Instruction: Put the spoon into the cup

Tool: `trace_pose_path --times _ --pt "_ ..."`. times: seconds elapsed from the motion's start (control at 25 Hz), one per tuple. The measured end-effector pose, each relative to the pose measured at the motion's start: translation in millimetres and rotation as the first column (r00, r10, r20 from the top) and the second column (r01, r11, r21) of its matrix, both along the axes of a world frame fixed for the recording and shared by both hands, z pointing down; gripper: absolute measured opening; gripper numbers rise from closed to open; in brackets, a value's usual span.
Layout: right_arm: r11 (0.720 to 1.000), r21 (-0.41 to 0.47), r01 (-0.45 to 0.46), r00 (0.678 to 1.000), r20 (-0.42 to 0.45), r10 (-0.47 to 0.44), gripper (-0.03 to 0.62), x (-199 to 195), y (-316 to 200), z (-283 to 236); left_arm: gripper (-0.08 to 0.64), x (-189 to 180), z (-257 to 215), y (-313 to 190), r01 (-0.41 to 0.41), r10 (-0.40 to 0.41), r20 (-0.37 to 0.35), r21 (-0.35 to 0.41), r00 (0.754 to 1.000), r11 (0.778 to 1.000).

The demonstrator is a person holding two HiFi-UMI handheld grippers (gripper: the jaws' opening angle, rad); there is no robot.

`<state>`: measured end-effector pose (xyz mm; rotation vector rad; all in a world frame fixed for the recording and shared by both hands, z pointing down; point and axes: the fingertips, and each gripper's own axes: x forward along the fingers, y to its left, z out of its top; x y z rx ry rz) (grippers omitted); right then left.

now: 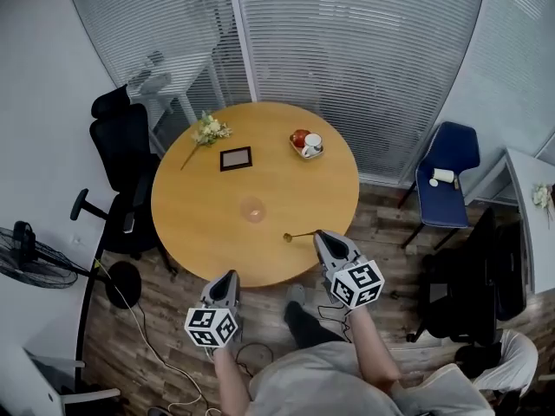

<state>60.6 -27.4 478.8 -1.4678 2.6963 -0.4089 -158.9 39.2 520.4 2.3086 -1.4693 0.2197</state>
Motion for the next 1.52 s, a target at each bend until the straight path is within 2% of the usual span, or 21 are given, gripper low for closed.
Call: trace_pose_path --times 0.16,0.32,0.76,0.92,1.12,1.52 --pt "1.000 -0.022 -0.003 1.000 0.003 0.003 0.003 5 -53 5 0.009 -7 5 -39 -0.038 0.040 0.065 -0.035 0.997 0.999" --pt "1.000 -0.026 0.011 1.000 0.008 -0.010 0.003 -8 -101 -3 0.009 -17 -5 -82 -0.053 0.056 0.110 -0.031 0.992 0.998" --pt "0.996 -0.038 0.087 0.995 -0.036 -0.088 0.003 -53 -191 5 0.009 -26 5 -182 -0.067 0.071 0.098 -0.044 0.993 0.997" --pt "0.990 -0.055 0.130 0.990 -0.049 -0.132 0.003 -64 -218 11 0.009 -22 11 -211 -0.072 0.075 0.062 -0.050 0.995 0.996" --pt "0.986 -0.068 0.153 0.986 -0.052 -0.157 0.003 -75 -243 22 0.009 -6 27 -230 -0.118 0.122 0.054 -0.065 0.991 0.991" --pt "0.978 -0.094 0.188 0.980 -0.048 -0.193 0.003 -90 -265 34 0.009 -21 42 -252 -0.087 0.093 0.056 -0.095 0.994 0.992"
